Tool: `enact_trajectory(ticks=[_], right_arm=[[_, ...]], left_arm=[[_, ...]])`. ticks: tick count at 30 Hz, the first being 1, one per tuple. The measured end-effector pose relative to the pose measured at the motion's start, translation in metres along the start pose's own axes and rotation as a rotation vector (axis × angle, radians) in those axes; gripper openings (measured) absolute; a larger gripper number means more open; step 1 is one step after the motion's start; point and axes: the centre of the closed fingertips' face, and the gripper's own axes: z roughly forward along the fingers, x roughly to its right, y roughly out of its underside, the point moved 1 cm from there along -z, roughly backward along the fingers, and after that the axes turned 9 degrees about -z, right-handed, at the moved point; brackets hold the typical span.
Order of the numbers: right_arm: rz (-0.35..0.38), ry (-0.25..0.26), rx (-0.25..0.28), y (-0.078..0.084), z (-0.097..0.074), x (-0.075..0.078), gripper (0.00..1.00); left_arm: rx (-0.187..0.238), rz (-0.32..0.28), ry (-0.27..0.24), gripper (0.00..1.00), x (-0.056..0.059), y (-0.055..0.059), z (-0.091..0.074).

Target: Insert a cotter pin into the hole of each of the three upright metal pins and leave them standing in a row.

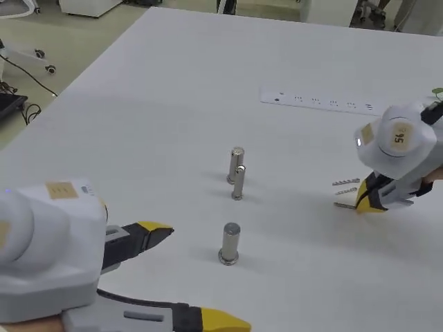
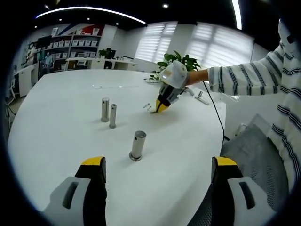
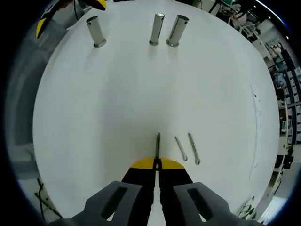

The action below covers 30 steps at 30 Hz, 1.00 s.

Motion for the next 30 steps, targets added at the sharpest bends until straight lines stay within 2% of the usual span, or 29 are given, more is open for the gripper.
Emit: enact_trajectory(ticks=[7,12,18,21,25,30], right_arm=[[0.036,0.015,0.008,0.006,-0.008,-0.005,0.02],[0.080,0.029,0.086,0.000,-0.021,-0.010,0.02],[0.069,0.066,0.133,-0.010,-0.035,-0.013,0.02],[0.093,0.078,0.202,-0.020,-0.042,-0.015,0.02],[0.099,0.113,0.232,-0.025,-0.050,-0.019,0.02],[0.123,0.141,0.288,-0.034,-0.057,-0.025,0.02]], left_arm=[[0.010,0.008,-0.001,0.92,0.002,-0.003,-0.002],[0.018,0.010,-0.014,0.93,-0.001,-0.004,-0.003],[0.020,0.014,-0.008,0.94,0.000,-0.008,-0.005],[0.026,0.042,-0.011,0.90,0.000,-0.010,-0.005],[0.021,0.032,-0.001,0.86,0.002,-0.010,-0.005],[0.041,0.029,-0.003,0.84,0.002,-0.016,-0.006]])
